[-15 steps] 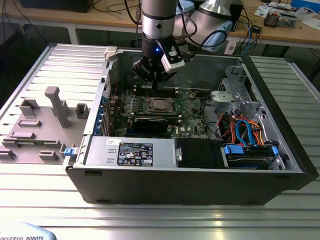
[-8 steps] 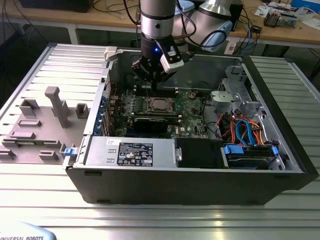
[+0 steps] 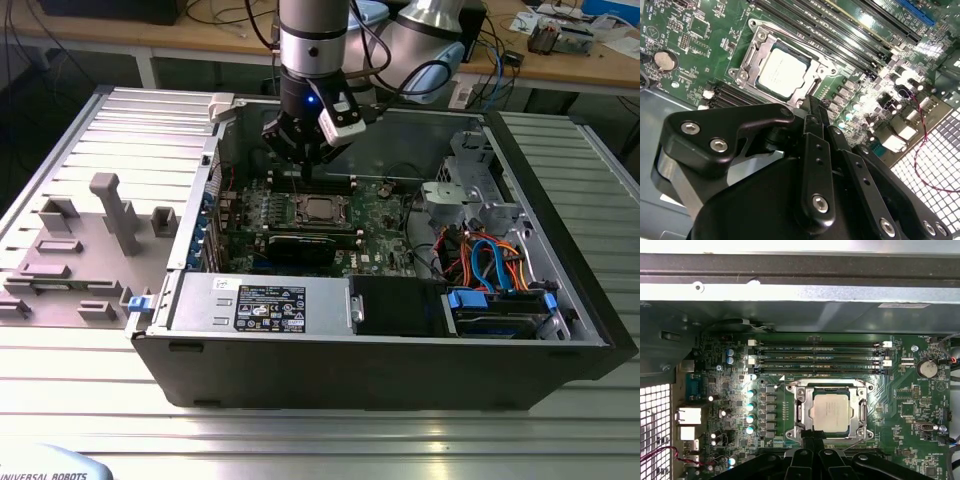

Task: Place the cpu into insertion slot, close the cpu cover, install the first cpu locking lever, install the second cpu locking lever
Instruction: 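Install the first cpu locking lever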

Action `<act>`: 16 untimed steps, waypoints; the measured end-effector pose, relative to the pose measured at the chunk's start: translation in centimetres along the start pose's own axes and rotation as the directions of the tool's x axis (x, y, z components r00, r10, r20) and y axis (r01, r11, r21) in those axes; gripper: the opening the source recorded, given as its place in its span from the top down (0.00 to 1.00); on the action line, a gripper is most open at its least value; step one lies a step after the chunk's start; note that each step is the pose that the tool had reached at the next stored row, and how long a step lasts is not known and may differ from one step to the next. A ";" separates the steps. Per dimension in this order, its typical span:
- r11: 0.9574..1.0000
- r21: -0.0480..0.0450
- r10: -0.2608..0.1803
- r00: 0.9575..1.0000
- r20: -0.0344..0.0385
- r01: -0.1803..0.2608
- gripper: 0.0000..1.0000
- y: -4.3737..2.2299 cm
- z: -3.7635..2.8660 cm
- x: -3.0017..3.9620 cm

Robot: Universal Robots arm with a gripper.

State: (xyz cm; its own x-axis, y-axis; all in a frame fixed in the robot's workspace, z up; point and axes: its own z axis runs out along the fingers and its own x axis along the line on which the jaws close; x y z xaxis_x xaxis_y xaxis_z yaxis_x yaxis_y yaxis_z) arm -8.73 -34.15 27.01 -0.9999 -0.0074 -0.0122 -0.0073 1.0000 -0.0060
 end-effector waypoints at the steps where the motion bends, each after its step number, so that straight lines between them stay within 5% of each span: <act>1: 1.000 0.000 0.000 1.000 0.000 0.000 0.89 0.00 0.00 0.02; 16: 1.000 0.000 0.000 1.000 0.000 0.000 0.89 0.00 0.00 0.45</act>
State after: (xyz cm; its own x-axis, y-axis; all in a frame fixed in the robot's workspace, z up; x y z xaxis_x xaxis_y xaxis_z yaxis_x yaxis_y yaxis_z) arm -9.18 -34.15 27.01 -0.9999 -0.0074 -0.0122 -0.0073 1.0000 -0.0060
